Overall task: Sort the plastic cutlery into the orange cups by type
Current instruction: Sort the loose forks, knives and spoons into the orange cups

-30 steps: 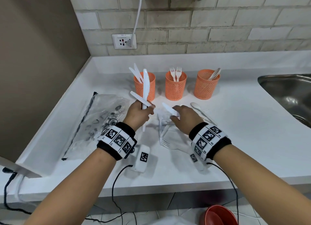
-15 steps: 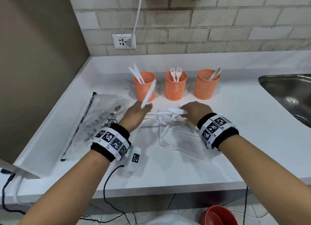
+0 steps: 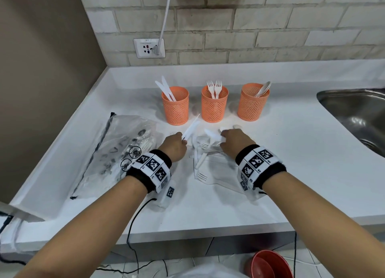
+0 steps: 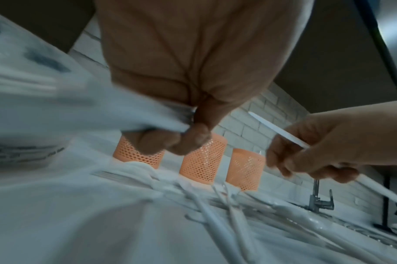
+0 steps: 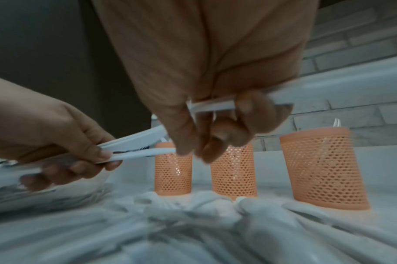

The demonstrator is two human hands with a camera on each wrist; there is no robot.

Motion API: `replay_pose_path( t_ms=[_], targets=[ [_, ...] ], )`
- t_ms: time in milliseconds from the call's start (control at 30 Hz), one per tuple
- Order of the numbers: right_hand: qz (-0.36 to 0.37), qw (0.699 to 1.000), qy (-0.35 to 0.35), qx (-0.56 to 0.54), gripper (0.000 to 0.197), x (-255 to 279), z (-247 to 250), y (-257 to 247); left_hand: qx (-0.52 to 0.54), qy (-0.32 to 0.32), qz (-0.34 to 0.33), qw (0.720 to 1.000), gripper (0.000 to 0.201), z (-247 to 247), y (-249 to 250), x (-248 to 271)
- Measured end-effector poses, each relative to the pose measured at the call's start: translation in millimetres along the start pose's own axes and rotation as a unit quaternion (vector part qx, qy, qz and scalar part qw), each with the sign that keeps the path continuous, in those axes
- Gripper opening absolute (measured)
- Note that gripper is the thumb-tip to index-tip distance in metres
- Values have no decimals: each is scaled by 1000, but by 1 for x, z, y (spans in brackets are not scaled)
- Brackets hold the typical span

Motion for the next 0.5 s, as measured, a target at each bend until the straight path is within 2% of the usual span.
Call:
replay_pose_path(
  t_ms=[167, 333, 500],
  targets=[
    [22, 994, -85, 70, 29, 12, -13, -2, -33, -21, 23, 999, 40, -16, 8, -9],
    [69, 984, -88, 139, 30, 19, -23, -6, -112, -57, 19, 992, 41, -28, 13, -5],
    [91, 980, -80, 161, 36, 21, -24, -4, -147, -77, 27, 986, 20, -26, 8, -7]
  ],
)
Point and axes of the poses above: each hand's wrist, its own x-axis away from the middle knuckle, its own z-axis out of the back of the hand, y = z × x, the point moved 2 cm from there along -x, towards the middle knuckle, and after that the axes turned 15 degrees about y, right-handed, at the moved point
